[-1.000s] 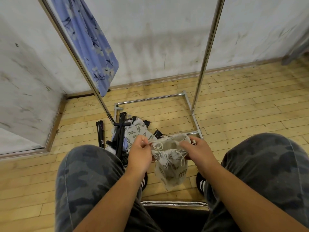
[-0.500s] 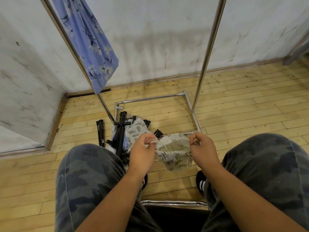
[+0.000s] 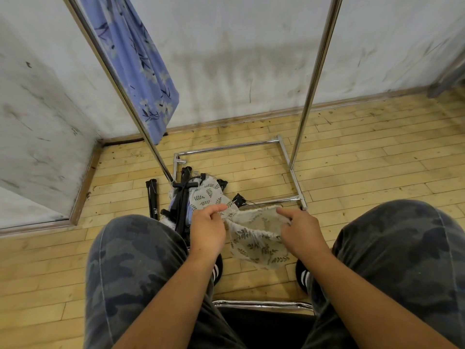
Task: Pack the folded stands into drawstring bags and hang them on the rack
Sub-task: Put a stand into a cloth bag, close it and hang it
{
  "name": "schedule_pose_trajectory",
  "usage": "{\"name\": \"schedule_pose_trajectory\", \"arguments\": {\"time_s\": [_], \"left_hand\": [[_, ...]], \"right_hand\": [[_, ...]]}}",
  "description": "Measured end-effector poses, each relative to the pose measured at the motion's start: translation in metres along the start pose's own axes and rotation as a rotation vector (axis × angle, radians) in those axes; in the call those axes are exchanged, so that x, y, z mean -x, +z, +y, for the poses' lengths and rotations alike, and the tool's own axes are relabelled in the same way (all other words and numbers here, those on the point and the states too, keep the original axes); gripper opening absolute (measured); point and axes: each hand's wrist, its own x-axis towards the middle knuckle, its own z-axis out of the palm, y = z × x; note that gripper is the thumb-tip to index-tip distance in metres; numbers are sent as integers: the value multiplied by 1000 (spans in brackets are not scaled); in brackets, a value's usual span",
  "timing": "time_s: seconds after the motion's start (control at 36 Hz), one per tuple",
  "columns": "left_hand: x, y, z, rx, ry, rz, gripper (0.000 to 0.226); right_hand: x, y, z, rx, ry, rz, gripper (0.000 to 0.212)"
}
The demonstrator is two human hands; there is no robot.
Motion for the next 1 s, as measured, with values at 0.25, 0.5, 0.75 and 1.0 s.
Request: {"name": "schedule_pose_trajectory", "arguments": {"time_s": [0.25,0.5,0.75,1.0], "left_hand": [[-5,-1,-3,-57,-4,0,39],[14,3,8,-266,249,-169,9],[7,14,-8,-647,246,-388,32],[6,6,-14,-640,93,-437,75]], "right_hand": [[6,-3,-8,43,-151,-92,64],[7,-3,-9,32,-296,-136,59],[8,-2,-9,-72,-401,-114,49],[-2,-9,-4,181,-334,45,39]]}}
